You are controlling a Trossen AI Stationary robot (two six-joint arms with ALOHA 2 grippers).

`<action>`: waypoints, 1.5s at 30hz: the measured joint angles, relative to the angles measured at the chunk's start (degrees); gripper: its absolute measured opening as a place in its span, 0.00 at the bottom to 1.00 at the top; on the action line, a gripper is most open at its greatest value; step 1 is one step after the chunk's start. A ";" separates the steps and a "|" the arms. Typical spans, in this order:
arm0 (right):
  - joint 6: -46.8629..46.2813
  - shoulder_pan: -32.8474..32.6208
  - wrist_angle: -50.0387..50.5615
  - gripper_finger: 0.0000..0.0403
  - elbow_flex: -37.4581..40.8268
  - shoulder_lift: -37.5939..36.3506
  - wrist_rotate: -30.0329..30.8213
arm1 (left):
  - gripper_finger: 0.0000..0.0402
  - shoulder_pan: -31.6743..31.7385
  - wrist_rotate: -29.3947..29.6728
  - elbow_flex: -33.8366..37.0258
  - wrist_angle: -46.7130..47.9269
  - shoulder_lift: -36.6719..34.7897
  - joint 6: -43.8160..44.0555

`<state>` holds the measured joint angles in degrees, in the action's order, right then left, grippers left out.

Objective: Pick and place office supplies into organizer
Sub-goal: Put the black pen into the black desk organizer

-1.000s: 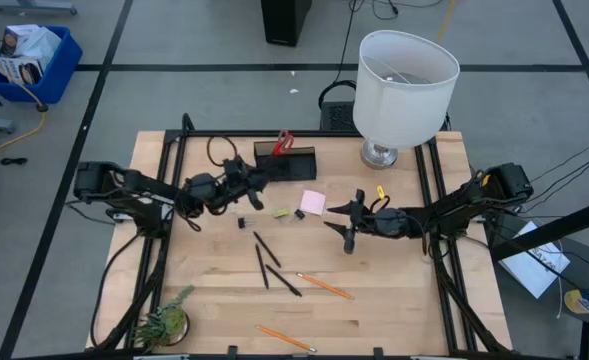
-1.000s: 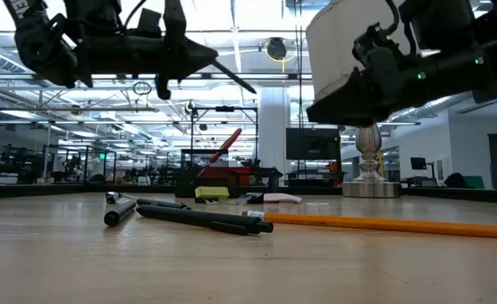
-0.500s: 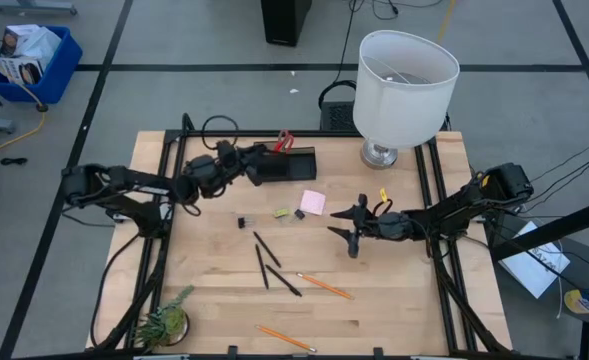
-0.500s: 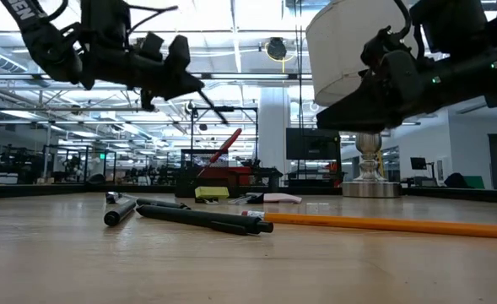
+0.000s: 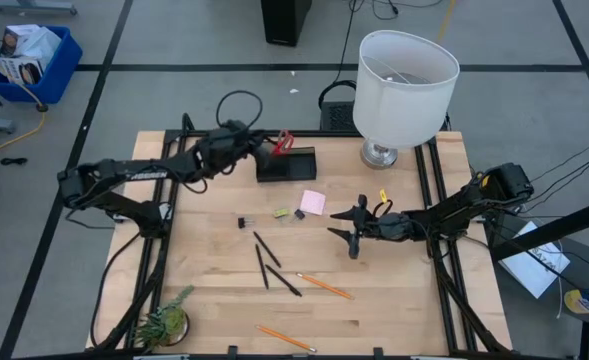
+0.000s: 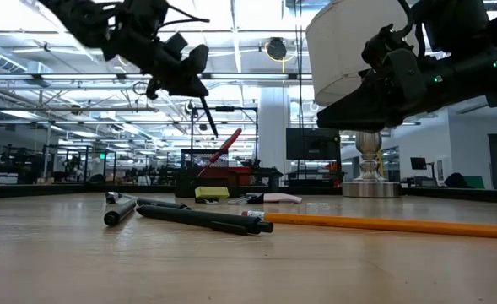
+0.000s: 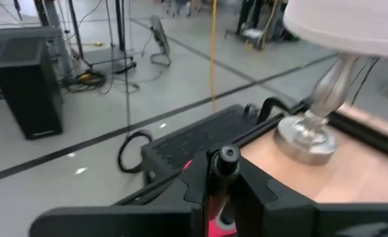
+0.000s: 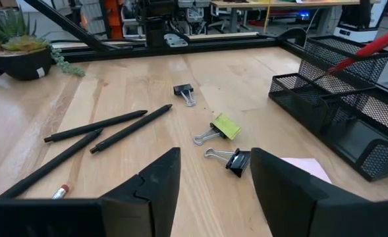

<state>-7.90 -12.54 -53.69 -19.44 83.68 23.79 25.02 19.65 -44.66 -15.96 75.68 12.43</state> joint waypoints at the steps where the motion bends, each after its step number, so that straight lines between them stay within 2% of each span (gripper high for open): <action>1: 0.00 -0.01 0.00 0.43 0.00 0.00 -0.02 | 0.09 0.00 0.40 -1.39 2.10 0.02 -0.68; 5: 0.00 -0.01 0.02 0.43 0.00 0.00 -0.02 | 0.09 0.53 4.48 -6.16 11.94 -0.02 -0.25; 8: 0.02 -0.01 0.01 0.43 0.00 0.00 -0.04 | 0.09 1.55 3.29 -7.11 15.18 0.02 1.32; 17: 0.02 -0.01 -0.04 0.42 0.00 0.00 -0.07 | 0.09 3.94 0.56 -6.28 17.58 0.04 3.23; 21: 0.02 -0.01 -0.02 0.42 0.00 0.00 -0.07 | 0.09 4.38 -2.61 -6.24 17.78 0.08 4.35; 29: 0.02 0.05 -0.04 0.42 0.00 0.00 -0.02 | 0.09 5.63 -3.32 -6.24 16.67 4.60 4.46; 35: 0.02 0.05 -0.03 0.42 0.00 0.00 0.01 | 0.13 6.68 -6.76 -6.19 14.58 8.22 5.09; 41: 0.02 0.05 0.00 0.42 0.00 0.00 0.04 | 0.10 7.35 -7.66 -6.19 14.86 9.60 5.94; 45: 0.02 0.05 0.02 0.42 -0.02 0.00 0.04 | 0.17 7.27 -7.68 -6.19 14.85 9.60 6.12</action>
<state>-7.88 -12.49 -53.68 -19.46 83.68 23.83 32.29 11.97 -50.85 -1.10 85.27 18.55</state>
